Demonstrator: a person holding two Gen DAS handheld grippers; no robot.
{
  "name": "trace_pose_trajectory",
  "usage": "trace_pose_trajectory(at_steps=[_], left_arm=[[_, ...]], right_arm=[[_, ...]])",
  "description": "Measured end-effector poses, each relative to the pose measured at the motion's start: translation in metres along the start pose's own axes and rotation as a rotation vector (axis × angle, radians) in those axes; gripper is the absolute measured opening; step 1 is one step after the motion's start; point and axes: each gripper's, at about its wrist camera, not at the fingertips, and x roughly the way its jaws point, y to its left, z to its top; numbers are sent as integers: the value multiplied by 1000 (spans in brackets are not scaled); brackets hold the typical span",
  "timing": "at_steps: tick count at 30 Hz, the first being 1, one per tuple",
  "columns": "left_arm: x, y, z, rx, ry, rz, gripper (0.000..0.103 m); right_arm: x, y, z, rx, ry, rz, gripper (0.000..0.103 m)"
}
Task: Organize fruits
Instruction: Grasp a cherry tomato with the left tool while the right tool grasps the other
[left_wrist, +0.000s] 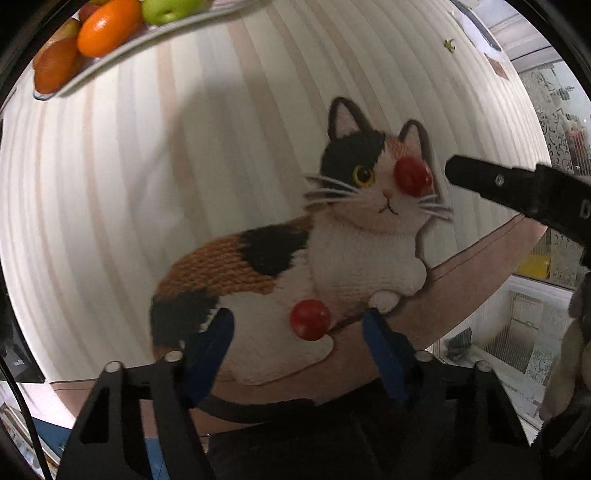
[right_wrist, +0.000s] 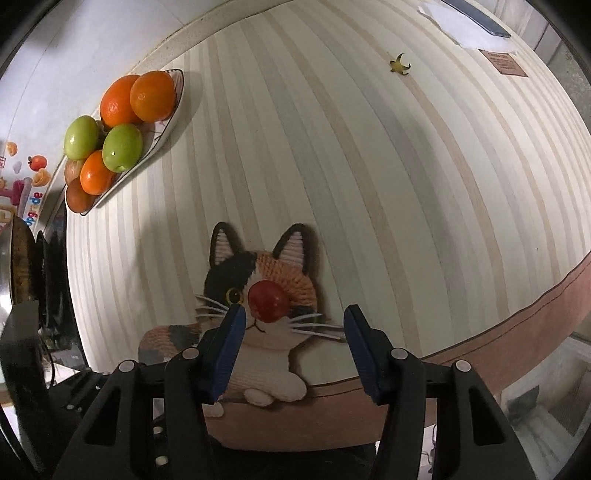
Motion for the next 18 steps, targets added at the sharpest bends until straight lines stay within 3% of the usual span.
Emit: trace_pose_trajectory(at_steps=[6, 13, 18], left_arm=[[15, -7, 1, 7, 16, -3, 51], [18, -8, 9, 13, 14, 14, 24], [7, 3, 13, -17, -11, 7, 23]], right_arm=[[-1, 2, 8, -12, -3, -1, 58], [3, 5, 15, -32, 7, 5, 58], [14, 12, 19, -63, 26, 2, 58]])
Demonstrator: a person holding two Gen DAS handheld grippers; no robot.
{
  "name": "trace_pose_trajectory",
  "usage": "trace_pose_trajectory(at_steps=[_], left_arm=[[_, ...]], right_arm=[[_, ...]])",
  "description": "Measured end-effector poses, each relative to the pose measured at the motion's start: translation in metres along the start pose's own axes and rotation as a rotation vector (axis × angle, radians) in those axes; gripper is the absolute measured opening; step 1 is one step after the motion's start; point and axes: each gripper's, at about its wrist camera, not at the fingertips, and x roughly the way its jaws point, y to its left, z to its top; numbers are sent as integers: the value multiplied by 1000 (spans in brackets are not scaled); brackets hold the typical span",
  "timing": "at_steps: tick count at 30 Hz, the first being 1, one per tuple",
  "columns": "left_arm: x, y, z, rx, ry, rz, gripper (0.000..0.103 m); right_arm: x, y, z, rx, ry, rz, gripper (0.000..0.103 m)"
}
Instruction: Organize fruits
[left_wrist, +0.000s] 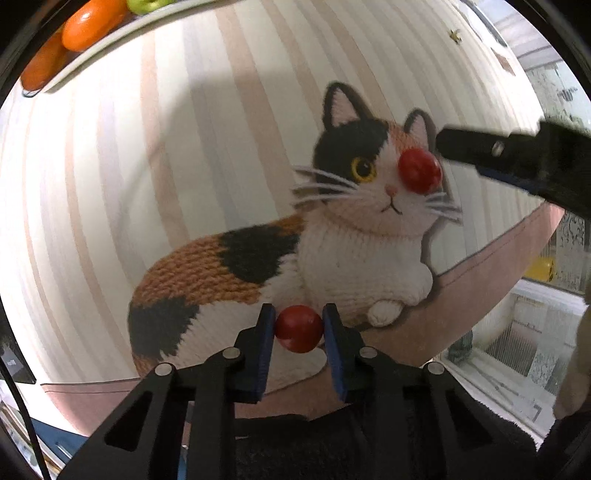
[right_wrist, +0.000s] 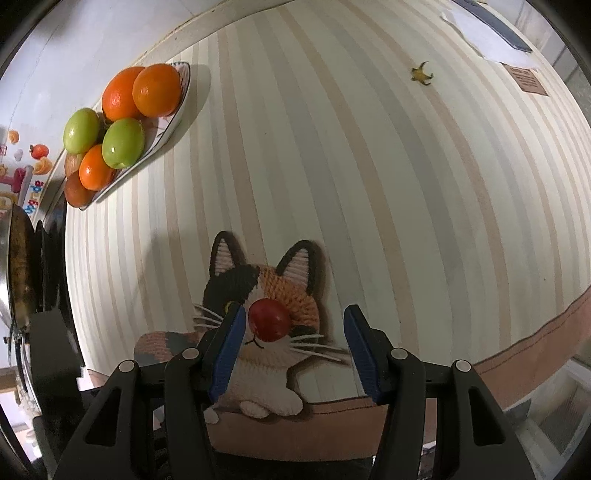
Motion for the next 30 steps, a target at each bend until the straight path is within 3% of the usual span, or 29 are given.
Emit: trace_pose_trajectory(at_steps=[3, 8, 13, 20, 30], left_arm=[[-12, 16, 1, -31, -33, 2, 23], [-30, 54, 11, -123, -78, 1, 23], [-47, 92, 16, -206, -104, -8, 23], [-57, 120, 14, -250, -116, -22, 23], [-55, 103, 20, -241, -135, -21, 23]], right_arm=[[9, 5, 2, -28, 11, -1, 58], [25, 17, 1, -83, 21, 4, 48], [26, 34, 2, -136, 15, 6, 30], [29, 33, -1, -136, 38, 40, 29], [31, 26, -1, -128, 57, 82, 29]])
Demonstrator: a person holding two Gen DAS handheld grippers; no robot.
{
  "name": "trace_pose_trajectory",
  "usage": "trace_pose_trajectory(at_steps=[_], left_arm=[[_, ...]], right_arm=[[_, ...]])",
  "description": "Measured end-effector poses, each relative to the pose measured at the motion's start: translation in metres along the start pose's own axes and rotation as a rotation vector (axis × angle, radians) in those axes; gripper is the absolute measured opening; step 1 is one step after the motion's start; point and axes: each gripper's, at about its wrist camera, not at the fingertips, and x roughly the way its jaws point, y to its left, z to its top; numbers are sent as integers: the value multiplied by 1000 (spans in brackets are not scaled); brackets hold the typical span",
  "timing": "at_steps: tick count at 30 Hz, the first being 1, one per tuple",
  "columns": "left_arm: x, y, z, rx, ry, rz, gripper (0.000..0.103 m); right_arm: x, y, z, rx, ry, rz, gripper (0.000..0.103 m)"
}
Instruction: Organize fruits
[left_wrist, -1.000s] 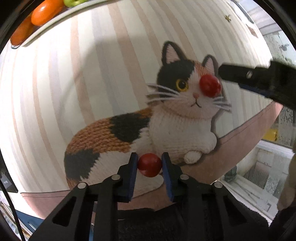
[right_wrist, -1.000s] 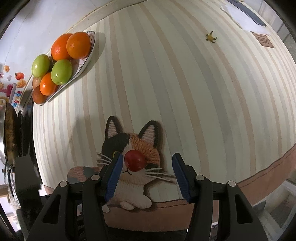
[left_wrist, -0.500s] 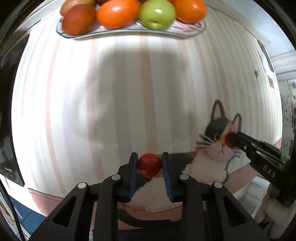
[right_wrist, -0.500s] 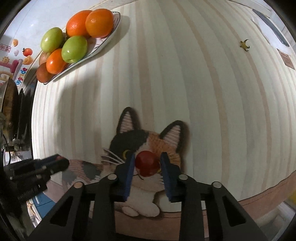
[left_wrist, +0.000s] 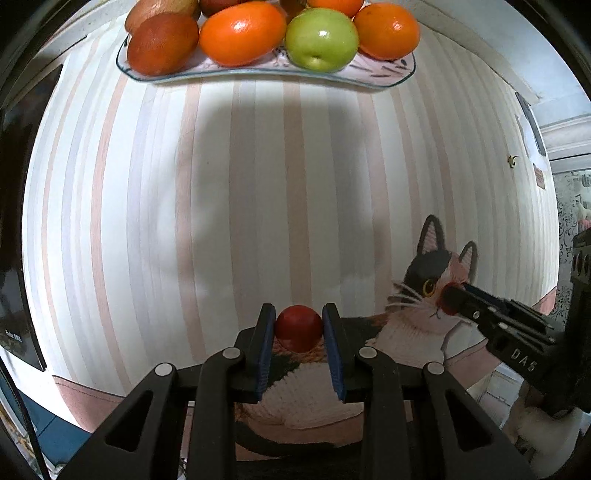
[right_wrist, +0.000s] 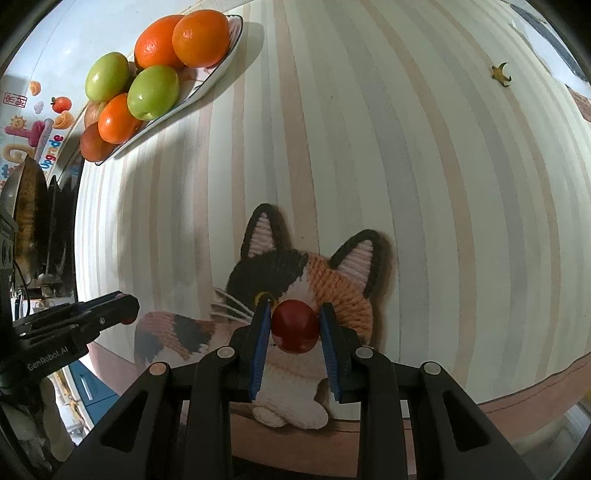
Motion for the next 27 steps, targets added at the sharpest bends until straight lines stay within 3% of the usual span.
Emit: trace_pose_trajectory(at_steps=[11, 18, 20, 27], left_arm=[[-40, -11, 26, -11, -106, -21, 23], [-65, -3, 68, -27, -190, -50, 23], [-62, -16, 87, -30, -214, -58, 24], [-53, -11, 124, -93, -289, -110, 24]], right_arm=[[-15, -2, 15, 76, -45, 138, 28], [-38, 1, 62, 167, -109, 321, 28], [-45, 5, 79, 186, -139, 370, 28], [-38, 20, 125, 222, -191, 427, 28]])
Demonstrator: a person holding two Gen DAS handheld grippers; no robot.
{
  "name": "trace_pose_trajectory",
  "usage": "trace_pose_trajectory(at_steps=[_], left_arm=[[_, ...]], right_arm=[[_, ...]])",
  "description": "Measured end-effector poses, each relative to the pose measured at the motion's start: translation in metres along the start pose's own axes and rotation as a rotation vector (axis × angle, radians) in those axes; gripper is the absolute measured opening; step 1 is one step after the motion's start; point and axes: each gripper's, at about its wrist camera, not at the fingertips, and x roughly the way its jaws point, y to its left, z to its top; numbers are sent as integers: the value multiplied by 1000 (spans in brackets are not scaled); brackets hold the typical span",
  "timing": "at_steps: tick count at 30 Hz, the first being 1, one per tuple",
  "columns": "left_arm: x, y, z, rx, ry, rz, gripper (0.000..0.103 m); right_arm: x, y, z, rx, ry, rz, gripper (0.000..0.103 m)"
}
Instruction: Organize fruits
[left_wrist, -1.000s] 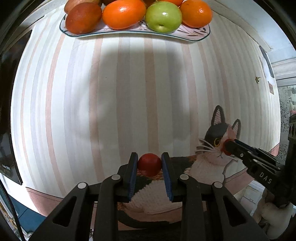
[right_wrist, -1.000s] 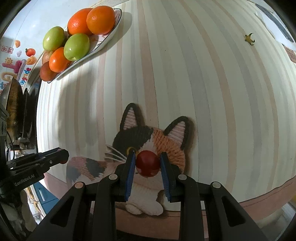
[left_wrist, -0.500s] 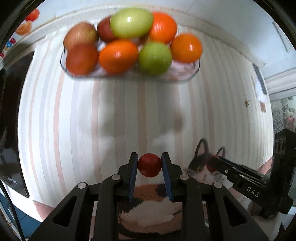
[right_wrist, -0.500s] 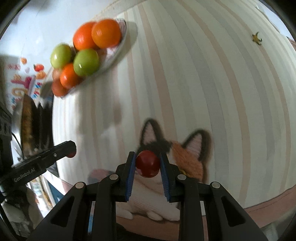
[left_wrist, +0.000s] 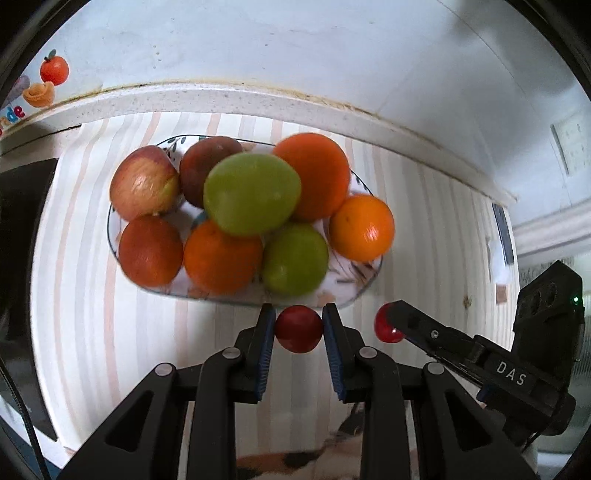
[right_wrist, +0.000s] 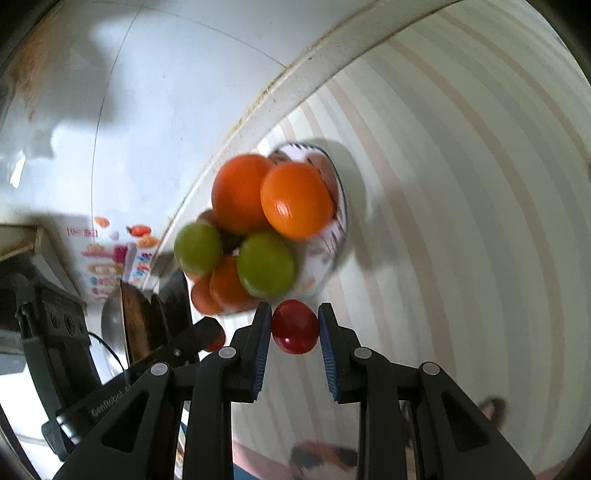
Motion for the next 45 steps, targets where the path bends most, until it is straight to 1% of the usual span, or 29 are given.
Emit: trace_pose_trajectory(at_steps=[4, 10, 12, 18, 20, 21, 22, 23, 24, 25, 26, 27, 28, 29, 30, 31, 32, 34, 36, 37, 40, 42, 43, 44, 45], left_arm=[[11, 6, 5, 2, -10, 20, 24], [26, 13, 9, 2, 0, 49, 24], [27, 13, 10, 6, -4, 49, 24], [29, 8, 10, 24, -15, 81, 24], [29, 7, 10, 17, -14, 90, 26], [28, 8, 10, 11, -18, 88, 27], [27, 8, 11, 4, -18, 86, 28], [26, 9, 11, -3, -17, 86, 29], [24, 9, 11, -7, -23, 90, 33], [22, 9, 11, -8, -30, 91, 40], [18, 10, 11, -9, -40, 92, 42], [15, 10, 11, -9, -46, 94, 46], [12, 10, 10, -6, -53, 96, 53], [9, 10, 9, 1, -61, 102, 57], [5, 9, 8, 16, -71, 125, 68], [1, 9, 4, 37, -76, 168, 73], [-2, 9, -1, 51, -78, 186, 73], [-6, 15, -23, 75, -44, 200, 73], [-8, 27, -55, 71, 1, 203, 73], [-6, 34, -72, 69, 26, 219, 73], [11, 49, -104, 65, 109, 236, 73], [25, 62, -115, 43, 134, 252, 73], [31, 67, -118, 30, 142, 261, 70], [39, 75, -121, 8, 153, 252, 64], [45, 78, -123, 1, 166, 249, 42]], right_arm=[[13, -1, 11, 11, 0, -11, 28], [33, -4, 17, 18, 6, -27, 28], [37, -5, 17, 17, 4, -35, 28], [39, -6, 20, 34, -15, -42, 30], [36, -5, 21, 30, -24, -42, 36], [34, -3, 21, 25, -33, -50, 43], [32, -3, 21, 22, -38, -51, 53], [31, -2, 22, 20, -37, -48, 58], [29, -2, 22, 19, -37, -54, 62], [27, 0, 22, 12, -40, -63, 63], [25, 1, 22, 5, -39, -67, 65], [21, 3, 20, -5, -41, -87, 70], [18, 4, 20, -12, -44, -97, 75], [13, 7, 18, -34, -51, -107, 77], [9, 11, 16, -59, -51, -135, 81], [6, 14, 14, -83, -49, -176, 84], [2, 17, 11, -101, -51, -192, 84], [-5, 20, 3, -136, -44, -213, 84], [-12, 20, -9, -158, -19, -215, 84], [-14, 20, -15, -174, -7, -221, 84], [-17, 16, -36, -215, 12, -243, 84], [-16, 11, -49, -225, 33, -245, 84], [-16, 8, -53, -223, 41, -249, 84], [-15, 5, -56, -217, 50, -244, 84], [-14, 3, -59, -215, 57, -246, 84]])
